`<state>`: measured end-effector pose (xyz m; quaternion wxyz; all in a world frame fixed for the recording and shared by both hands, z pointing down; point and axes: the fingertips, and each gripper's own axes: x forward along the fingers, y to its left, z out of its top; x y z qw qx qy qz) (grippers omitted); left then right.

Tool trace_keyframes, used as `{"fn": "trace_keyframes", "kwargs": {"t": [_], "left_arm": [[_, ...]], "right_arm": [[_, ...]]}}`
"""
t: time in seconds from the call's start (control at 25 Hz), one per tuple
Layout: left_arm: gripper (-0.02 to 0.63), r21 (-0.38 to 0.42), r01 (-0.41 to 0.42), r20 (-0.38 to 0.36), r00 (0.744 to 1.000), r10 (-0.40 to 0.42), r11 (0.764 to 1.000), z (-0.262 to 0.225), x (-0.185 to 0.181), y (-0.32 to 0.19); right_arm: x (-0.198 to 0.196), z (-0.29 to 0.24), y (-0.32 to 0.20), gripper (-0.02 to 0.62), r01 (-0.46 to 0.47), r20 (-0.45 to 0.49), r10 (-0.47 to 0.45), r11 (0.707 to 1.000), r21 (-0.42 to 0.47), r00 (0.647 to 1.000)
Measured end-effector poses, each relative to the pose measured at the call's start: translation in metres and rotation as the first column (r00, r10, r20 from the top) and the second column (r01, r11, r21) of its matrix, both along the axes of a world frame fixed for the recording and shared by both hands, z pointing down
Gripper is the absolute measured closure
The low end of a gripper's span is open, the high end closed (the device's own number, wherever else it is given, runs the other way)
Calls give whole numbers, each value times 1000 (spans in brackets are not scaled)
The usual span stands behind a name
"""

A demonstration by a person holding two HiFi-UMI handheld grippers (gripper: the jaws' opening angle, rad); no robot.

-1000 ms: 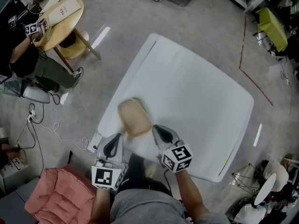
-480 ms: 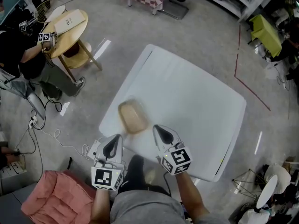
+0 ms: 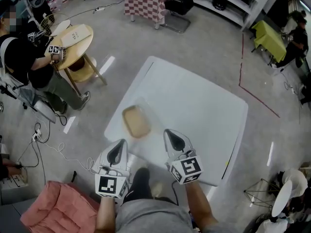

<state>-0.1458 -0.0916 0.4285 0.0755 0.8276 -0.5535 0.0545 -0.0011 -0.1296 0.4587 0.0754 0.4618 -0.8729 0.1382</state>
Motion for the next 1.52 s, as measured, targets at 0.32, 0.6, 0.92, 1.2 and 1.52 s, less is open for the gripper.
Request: {"fn": "trace_keyframes", "kwargs": {"t": [0.32, 0.6, 0.92, 1.2, 1.52], "left_arm": [[594, 60, -44, -1, 999, 44, 997, -30, 25, 31], [594, 94, -107, 2, 994, 107, 990, -41, 53, 54], [594, 98, -152, 2, 988, 152, 984, -48, 84, 84], [594, 111, -179, 6, 984, 179, 978, -51, 109, 110], [594, 100, -178, 6, 984, 178, 979, -51, 119, 135]], "right_arm": [[31, -44, 45, 593, -73, -6, 74, 992, 99, 997], [70, -67, 85, 593, -160, 4, 161, 976, 149, 987], [111, -76, 130, 593, -224, -5, 228, 960, 167, 974], [137, -74, 164, 592, -248, -18, 254, 953, 173, 967], [157, -74, 198, 592, -261, -25, 269, 950, 174, 963]]}}
